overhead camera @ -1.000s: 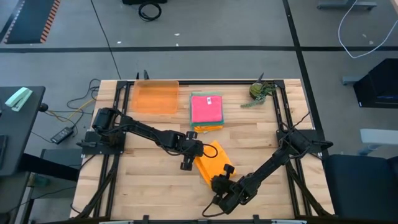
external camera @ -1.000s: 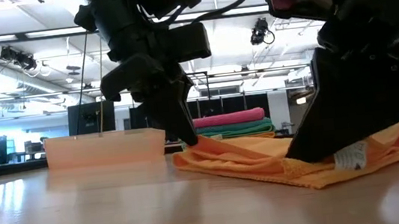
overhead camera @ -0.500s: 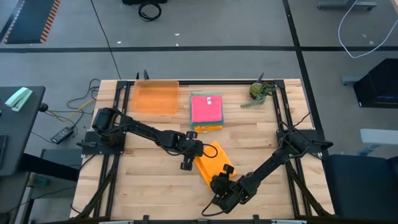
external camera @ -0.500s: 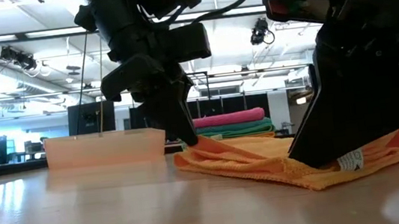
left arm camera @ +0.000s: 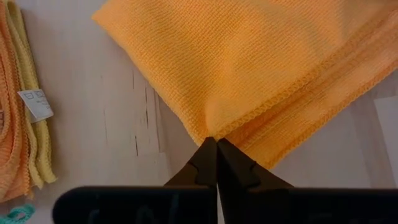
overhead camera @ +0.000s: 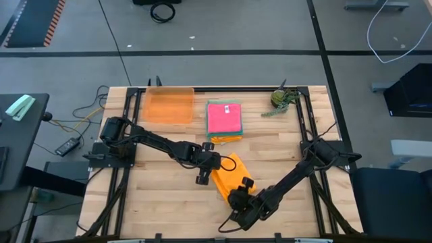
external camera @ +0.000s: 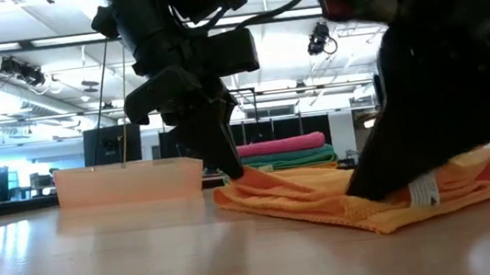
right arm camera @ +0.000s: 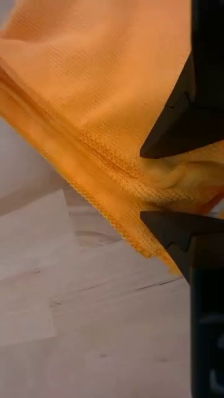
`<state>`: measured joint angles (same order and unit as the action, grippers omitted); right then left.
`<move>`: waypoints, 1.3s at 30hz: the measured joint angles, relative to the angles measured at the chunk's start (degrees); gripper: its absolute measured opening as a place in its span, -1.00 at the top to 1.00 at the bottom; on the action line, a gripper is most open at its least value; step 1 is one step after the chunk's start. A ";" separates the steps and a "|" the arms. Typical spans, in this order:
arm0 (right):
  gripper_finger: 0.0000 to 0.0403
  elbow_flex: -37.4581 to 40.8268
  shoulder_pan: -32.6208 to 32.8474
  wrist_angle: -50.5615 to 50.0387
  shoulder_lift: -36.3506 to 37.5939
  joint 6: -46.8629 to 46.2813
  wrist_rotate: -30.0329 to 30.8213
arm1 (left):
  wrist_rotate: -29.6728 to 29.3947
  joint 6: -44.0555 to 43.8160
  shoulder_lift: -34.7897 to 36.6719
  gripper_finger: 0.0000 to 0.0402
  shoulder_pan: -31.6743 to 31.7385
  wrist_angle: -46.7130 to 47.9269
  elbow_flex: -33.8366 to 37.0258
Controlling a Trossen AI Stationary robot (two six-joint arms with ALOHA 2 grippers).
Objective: Fold microfiber towels
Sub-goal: Fold the orange towel
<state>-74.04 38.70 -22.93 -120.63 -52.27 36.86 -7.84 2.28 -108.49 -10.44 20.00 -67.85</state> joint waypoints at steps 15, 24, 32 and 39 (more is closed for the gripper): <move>0.22 2.46 0.04 1.70 2.76 -1.77 -0.21 | 0.00 0.00 0.00 0.97 0.00 -0.04 0.00; 0.27 3.23 0.04 2.33 2.74 -1.62 0.03 | 0.00 0.00 0.00 0.91 0.00 -0.03 -0.01; 0.89 3.23 0.05 2.30 2.74 -0.07 0.05 | 0.00 0.00 0.00 0.92 0.00 -0.04 0.00; 0.96 3.23 0.09 1.05 4.32 1.51 0.02 | 0.00 1.42 1.37 0.97 0.04 -0.98 -0.02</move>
<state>-70.81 38.79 -21.88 -116.31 -50.76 36.88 -7.84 3.70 -107.11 -10.39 19.02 -67.87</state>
